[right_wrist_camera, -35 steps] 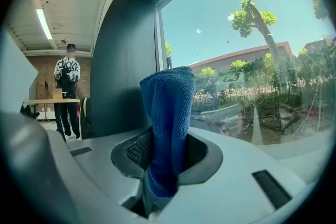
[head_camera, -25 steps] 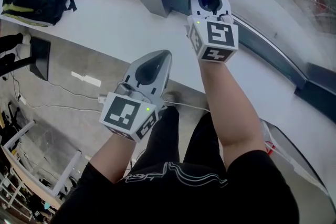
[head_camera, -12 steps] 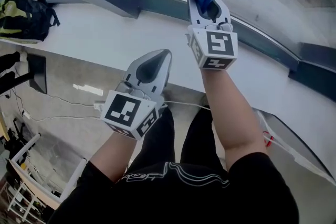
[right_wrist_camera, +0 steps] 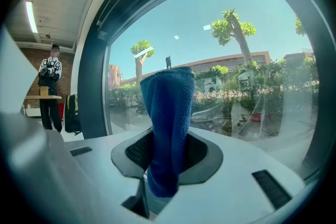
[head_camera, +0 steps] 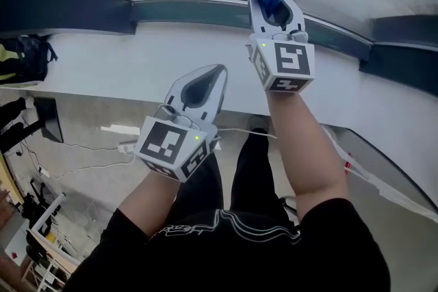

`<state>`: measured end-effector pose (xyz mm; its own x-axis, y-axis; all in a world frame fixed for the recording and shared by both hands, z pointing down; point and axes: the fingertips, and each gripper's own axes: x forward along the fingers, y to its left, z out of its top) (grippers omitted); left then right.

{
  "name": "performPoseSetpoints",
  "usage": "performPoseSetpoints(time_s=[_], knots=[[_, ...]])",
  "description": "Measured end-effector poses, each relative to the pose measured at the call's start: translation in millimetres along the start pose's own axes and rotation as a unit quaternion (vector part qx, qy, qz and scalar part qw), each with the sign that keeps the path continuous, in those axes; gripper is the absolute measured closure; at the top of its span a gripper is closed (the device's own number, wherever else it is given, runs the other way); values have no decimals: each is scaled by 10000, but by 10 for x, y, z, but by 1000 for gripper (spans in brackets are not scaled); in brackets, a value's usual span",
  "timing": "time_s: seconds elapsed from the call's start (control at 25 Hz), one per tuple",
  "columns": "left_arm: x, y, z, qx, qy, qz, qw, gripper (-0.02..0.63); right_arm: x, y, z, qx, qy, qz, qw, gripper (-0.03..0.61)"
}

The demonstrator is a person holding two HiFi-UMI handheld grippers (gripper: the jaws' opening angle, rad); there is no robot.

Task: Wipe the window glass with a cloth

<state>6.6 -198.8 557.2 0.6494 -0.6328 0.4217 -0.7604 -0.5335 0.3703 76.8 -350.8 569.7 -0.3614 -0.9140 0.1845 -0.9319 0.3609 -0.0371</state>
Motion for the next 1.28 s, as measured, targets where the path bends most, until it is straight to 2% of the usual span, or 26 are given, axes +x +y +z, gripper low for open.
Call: performPoseSetpoints(time_s=[0.4,0.76,0.92,1.08,1.28], knots=[[728,-1009,-74,233,196,-497,9983,611,-787,-1409,-36,30,-102,-681,9976,485],[1253,-1679,-256,475,475,-928,9934,611,-1381,-2415,-210,177,-159,-1378,9902,485],[1478,-1963,-228,524,490,-1035,9920,611,-1675,-2933,-246,250,-226,-1765,9837,485],[1678,-2179,-201,520,573,-1061,9913,611,-1952,-3452,-303,407,-211,-2311,9719,485],[1803,-2331,-164,550,567,-1067,9911,611,-2130,-3773,-362,489,-157,-2644,9631,485]])
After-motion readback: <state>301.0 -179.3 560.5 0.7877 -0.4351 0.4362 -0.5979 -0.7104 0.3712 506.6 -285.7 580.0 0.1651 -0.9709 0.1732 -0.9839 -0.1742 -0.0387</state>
